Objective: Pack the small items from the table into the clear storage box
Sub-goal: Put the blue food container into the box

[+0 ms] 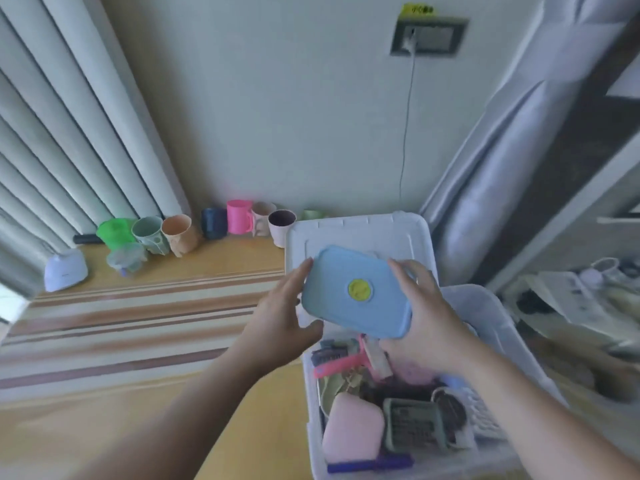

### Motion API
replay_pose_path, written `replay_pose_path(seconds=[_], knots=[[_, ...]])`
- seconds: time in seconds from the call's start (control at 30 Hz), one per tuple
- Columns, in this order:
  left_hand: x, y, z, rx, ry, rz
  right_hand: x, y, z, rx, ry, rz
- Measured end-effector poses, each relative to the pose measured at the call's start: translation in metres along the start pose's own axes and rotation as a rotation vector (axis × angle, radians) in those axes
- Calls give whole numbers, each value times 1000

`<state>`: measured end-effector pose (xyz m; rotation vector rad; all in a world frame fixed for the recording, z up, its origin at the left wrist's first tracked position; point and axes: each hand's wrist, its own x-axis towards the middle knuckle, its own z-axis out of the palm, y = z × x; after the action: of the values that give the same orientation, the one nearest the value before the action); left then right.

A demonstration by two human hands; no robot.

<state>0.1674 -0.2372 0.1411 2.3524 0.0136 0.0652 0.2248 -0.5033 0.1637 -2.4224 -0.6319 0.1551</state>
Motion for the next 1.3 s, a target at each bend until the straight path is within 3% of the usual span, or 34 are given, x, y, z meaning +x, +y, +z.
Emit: replay_pose_path(seconds=[0.23, 0.53, 0.73, 0.87, 0.97, 1.07, 1.3], knots=[[17, 61, 87, 59, -162, -211, -10, 109, -17, -138, -216, 33], [-44, 42, 136, 199, -316, -421, -27, 119, 53, -203, -490, 2], [-51, 43, 161, 493, -338, -377, -23, 114, 64, -209, -596, -13], [-49, 47, 167, 705, -509, -404, -15, 120, 67, -184, -590, -8], [-39, 50, 160, 797, -414, -330, -11, 122, 68, -185, -601, 8], [-32, 41, 157, 766, -370, -247, -19, 123, 69, -253, -609, -49], [-37, 14, 179, 799, -568, -131, -55, 130, 98, -297, -636, -122]])
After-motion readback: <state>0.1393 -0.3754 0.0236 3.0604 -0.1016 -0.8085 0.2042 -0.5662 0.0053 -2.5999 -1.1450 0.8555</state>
